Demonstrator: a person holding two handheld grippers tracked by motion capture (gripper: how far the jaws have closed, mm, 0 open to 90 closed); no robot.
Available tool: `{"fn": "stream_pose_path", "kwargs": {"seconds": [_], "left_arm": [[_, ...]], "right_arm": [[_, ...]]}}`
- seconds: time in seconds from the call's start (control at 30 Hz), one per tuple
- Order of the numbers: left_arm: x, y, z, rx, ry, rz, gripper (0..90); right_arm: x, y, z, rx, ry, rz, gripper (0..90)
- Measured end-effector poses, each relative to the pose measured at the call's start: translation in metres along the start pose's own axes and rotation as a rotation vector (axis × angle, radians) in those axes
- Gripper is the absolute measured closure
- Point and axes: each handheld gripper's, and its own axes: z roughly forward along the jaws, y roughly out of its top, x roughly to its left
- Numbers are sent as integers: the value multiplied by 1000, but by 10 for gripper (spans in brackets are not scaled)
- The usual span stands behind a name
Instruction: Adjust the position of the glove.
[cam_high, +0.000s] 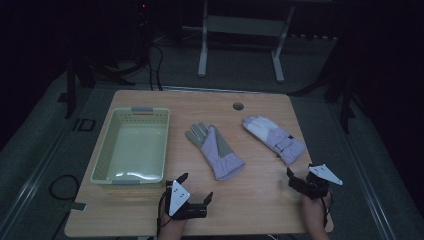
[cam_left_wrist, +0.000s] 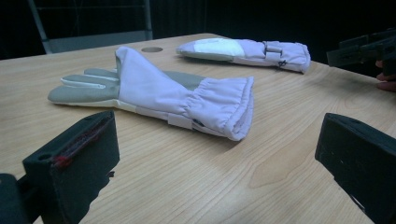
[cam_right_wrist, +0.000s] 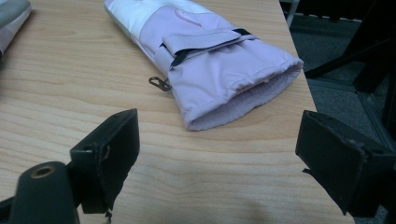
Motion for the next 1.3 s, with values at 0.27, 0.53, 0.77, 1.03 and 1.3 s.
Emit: {"fn": "stream_pose_path", "kwargs": {"seconds": [0.27,0.53,0.77,1.03,1.3], "left_arm": [[0,0,0,2,-2,3,0],[-1,0,0,1,0,8,0],[-1,0,0,2,-2,9,0],[-1,0,0,1,-2,13,0],[-1,0,0,0,-2,12,0]], "right_arm": [[-7,-1,-4,-34,-11,50,135],[-20,0,-8,-7,-86,59,135],[-37,1,-8,50,-105,104,134],[-38,21,-12,68,-57,95,132],[-27,61,-16,60,-12,21,106]]}}
